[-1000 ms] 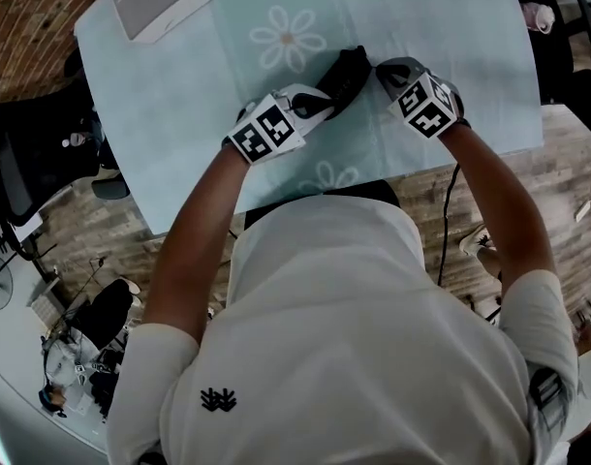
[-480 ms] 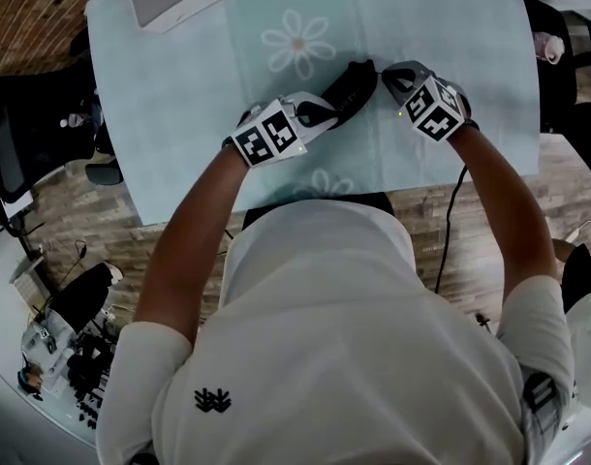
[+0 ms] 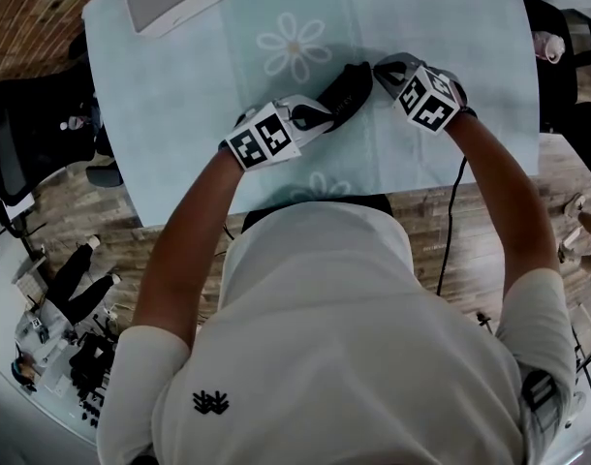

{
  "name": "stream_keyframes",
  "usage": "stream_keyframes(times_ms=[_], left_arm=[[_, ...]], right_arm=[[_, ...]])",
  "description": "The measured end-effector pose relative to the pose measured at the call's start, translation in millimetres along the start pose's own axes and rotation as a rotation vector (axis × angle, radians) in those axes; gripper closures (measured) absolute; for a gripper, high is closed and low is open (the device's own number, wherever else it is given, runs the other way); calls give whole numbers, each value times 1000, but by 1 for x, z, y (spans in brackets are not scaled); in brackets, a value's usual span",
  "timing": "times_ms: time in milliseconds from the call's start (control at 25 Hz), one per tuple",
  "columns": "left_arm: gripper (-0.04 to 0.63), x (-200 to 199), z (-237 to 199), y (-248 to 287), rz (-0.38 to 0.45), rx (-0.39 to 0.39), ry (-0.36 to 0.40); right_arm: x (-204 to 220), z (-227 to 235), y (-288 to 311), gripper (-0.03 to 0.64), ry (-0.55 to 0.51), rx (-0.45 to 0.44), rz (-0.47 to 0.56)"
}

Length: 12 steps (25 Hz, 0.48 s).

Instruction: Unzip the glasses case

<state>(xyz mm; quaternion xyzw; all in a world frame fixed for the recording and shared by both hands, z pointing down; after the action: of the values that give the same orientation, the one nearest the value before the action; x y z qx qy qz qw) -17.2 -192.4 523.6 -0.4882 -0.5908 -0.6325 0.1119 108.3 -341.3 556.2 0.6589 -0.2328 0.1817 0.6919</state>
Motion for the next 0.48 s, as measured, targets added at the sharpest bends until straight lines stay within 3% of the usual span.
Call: stream_keyframes(times_ms=[200, 480], left_arm=[[541, -1, 1, -2, 1, -7, -3], [540, 8, 1, -3, 18, -79, -51]], right_arm=[[1, -4, 5, 612, 32, 19, 27], [12, -11, -9, 600, 177, 176, 89]])
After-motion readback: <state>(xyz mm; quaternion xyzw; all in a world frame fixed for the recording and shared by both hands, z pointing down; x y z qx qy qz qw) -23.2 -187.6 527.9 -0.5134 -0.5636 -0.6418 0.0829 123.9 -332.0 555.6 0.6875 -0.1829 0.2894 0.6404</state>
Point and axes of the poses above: the fingertips, and each gripper's own axes: y forward along the fingers, z to its right, x out of its underside, the point moved 8 cm from there along -y, backward along the fingers, and after that the axes turned 7 degrees about y, right-handed, at the moved point
